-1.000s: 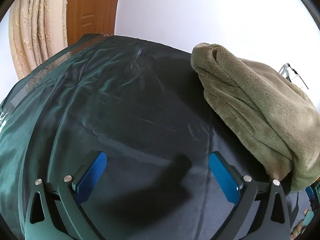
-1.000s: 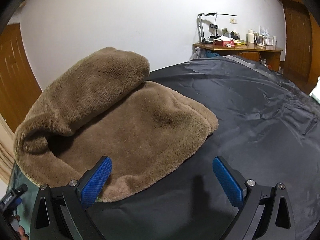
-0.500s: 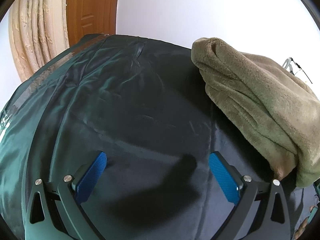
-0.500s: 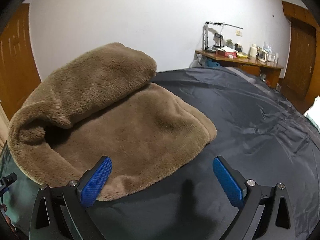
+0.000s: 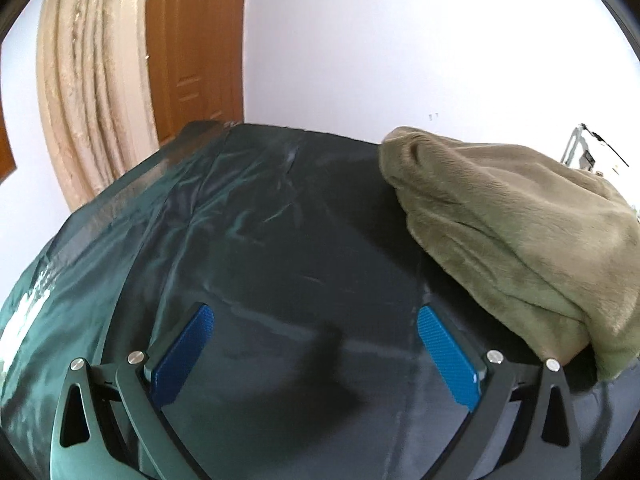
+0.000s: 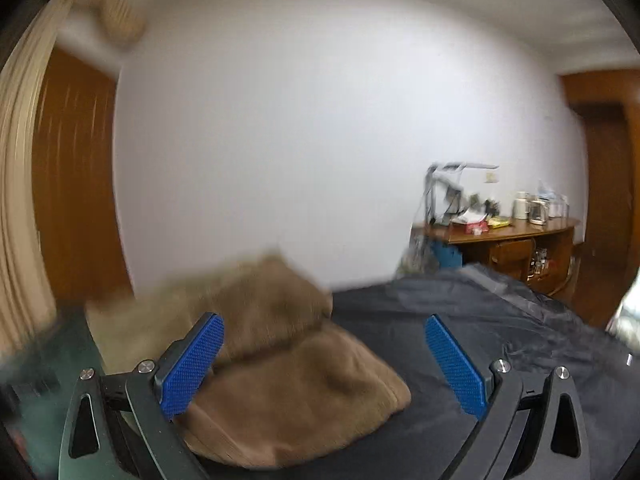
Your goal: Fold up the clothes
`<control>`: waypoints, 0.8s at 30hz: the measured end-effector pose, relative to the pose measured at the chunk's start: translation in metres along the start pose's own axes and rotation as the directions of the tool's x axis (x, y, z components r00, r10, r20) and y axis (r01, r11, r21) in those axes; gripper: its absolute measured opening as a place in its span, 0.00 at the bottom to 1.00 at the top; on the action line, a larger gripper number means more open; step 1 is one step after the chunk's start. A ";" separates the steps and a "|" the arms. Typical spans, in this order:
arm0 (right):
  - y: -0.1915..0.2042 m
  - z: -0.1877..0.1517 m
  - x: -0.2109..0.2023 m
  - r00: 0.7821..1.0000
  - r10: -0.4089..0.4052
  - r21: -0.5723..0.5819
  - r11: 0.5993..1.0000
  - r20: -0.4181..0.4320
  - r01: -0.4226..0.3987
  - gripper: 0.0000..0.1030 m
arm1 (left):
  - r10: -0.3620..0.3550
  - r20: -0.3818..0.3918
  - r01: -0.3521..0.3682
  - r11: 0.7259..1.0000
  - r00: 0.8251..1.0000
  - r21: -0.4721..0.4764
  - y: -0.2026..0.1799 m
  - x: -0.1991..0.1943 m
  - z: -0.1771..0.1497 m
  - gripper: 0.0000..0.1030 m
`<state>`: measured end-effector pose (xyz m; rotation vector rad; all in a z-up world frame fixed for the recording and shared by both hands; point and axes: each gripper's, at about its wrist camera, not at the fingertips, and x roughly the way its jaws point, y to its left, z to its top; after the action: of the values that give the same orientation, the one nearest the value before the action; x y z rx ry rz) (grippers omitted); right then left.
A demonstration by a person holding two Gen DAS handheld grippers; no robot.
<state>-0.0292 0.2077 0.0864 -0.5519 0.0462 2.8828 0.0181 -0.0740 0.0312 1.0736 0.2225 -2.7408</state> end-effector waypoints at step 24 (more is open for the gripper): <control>-0.015 0.109 0.131 0.984 0.110 0.136 0.986 -0.142 -0.091 1.00 | 0.021 -0.045 -0.021 1.000 0.999 0.011 0.001 0.014 0.000 1.00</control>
<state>-0.1847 0.2557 0.1391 -0.7599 0.2900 2.9022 0.0081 -0.0765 0.0219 1.1345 0.2028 -2.7041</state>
